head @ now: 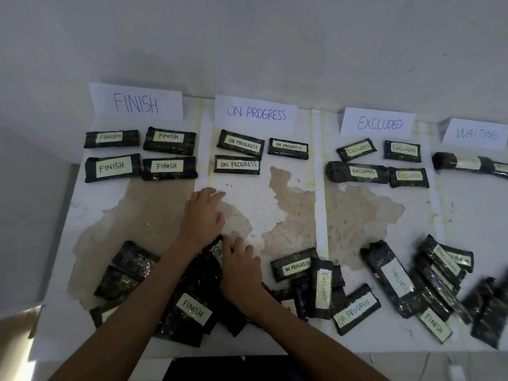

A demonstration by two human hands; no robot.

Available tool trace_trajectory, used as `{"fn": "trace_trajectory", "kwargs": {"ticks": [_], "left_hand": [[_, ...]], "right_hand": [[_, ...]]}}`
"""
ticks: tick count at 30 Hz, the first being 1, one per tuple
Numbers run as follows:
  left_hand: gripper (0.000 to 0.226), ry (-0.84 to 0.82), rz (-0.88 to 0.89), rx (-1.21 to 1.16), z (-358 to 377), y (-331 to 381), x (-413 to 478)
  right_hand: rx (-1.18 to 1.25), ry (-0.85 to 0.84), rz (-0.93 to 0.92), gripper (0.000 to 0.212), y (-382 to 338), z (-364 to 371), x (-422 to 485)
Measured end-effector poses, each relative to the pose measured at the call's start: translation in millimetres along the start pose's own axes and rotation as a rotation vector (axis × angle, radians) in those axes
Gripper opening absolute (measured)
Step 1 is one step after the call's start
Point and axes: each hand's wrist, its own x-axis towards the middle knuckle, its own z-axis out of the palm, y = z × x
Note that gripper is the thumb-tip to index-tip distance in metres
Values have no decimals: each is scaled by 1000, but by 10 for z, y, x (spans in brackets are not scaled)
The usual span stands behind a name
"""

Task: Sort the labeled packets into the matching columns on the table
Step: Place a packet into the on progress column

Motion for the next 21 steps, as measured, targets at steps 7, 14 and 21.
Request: {"fn": "trace_trajectory", "kwargs": {"ticks": [7, 14, 21], "left_hand": [[48, 31, 5, -11, -86, 141, 31], [42, 64, 24, -53, -69, 200, 205], [43, -111, 90, -113, 251, 454, 321]], "right_hand": [[-65, 149, 8, 76, 135, -113, 8], [-132, 291, 8, 58, 974, -842, 470], [-179, 240, -117, 52, 1620, -1218, 1111]]}}
